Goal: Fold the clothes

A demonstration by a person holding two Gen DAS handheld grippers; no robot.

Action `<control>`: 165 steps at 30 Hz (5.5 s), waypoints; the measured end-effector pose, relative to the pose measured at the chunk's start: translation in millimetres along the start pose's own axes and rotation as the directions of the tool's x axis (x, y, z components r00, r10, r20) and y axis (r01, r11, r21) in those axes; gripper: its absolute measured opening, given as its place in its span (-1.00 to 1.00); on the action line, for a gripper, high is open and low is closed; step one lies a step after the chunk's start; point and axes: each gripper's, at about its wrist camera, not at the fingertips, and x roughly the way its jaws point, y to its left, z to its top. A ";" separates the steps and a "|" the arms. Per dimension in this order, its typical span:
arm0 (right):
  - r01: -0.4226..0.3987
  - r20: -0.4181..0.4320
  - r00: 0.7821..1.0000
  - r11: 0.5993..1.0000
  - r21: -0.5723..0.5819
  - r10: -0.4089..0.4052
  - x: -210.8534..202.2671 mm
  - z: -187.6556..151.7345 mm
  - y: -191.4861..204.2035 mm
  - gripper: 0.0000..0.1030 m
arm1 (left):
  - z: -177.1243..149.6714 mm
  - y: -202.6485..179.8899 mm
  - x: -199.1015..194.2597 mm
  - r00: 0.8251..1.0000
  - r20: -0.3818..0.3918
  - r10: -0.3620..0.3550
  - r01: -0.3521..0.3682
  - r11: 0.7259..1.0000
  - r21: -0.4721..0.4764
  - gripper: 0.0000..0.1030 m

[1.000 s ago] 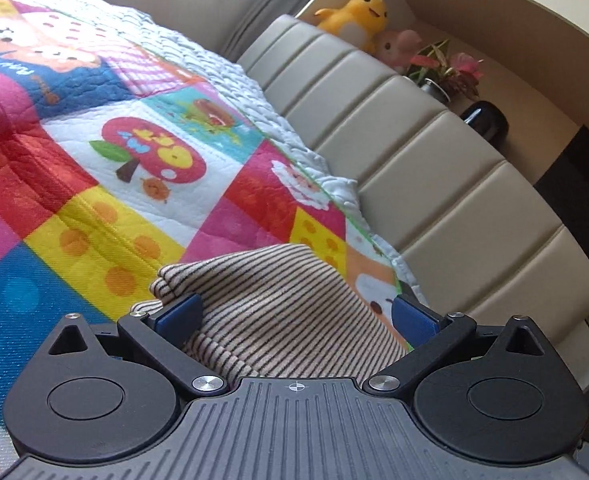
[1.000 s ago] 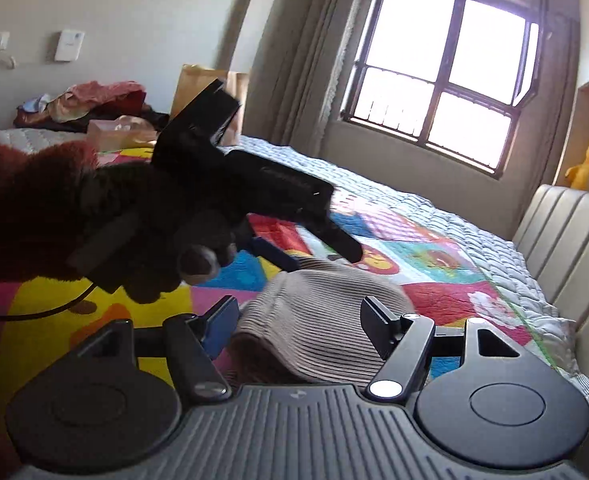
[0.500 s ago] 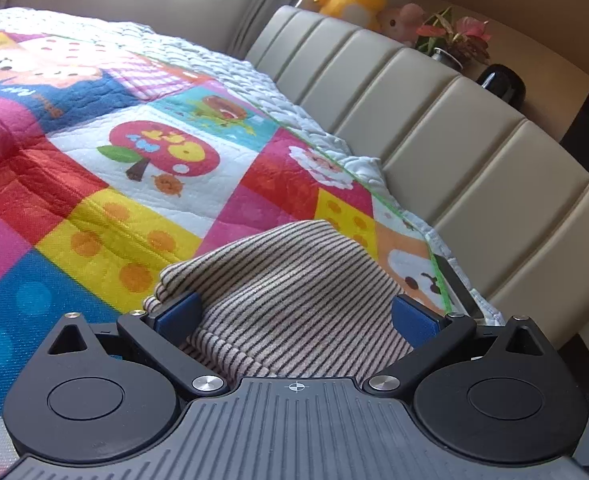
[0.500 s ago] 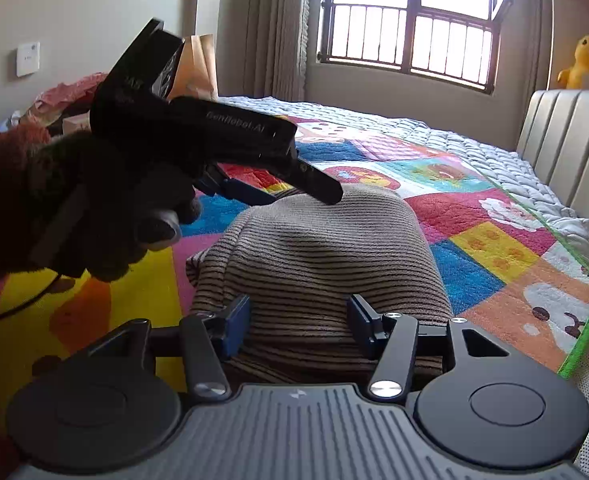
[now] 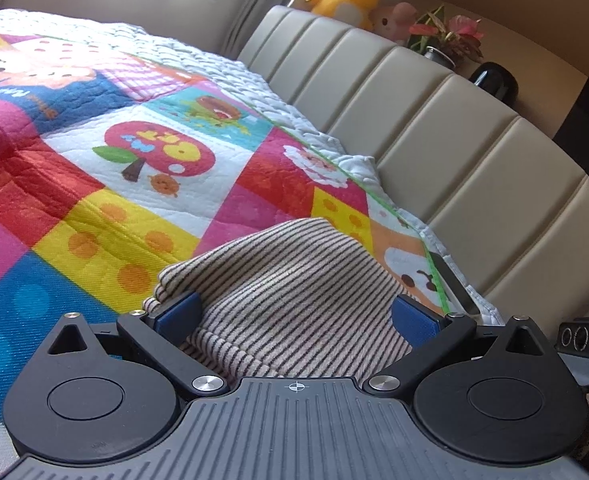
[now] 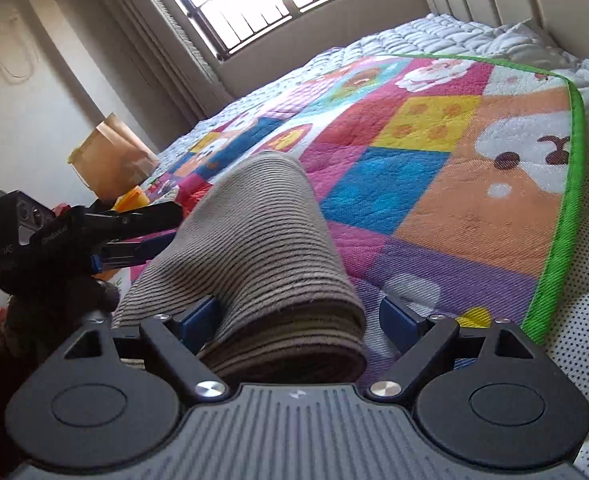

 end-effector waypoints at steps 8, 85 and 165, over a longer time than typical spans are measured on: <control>-0.062 0.032 0.997 0.990 -0.129 0.067 -22.1 0.3 42.4 0.06 | 4.0 18.8 -4.7 0.998 0.027 -0.054 0.056 0.995 -0.082 1.00; -0.022 -0.107 0.994 0.977 -0.211 0.000 4.7 -22.5 33.6 0.14 | -32.3 13.0 -42.2 0.995 -0.072 0.063 -0.066 0.997 -0.050 0.58; 0.026 -0.137 0.990 0.994 -0.110 -0.042 101.5 87.5 13.9 0.28 | -4.0 8.7 -25.9 0.999 -0.010 0.031 -0.030 0.997 0.066 -0.08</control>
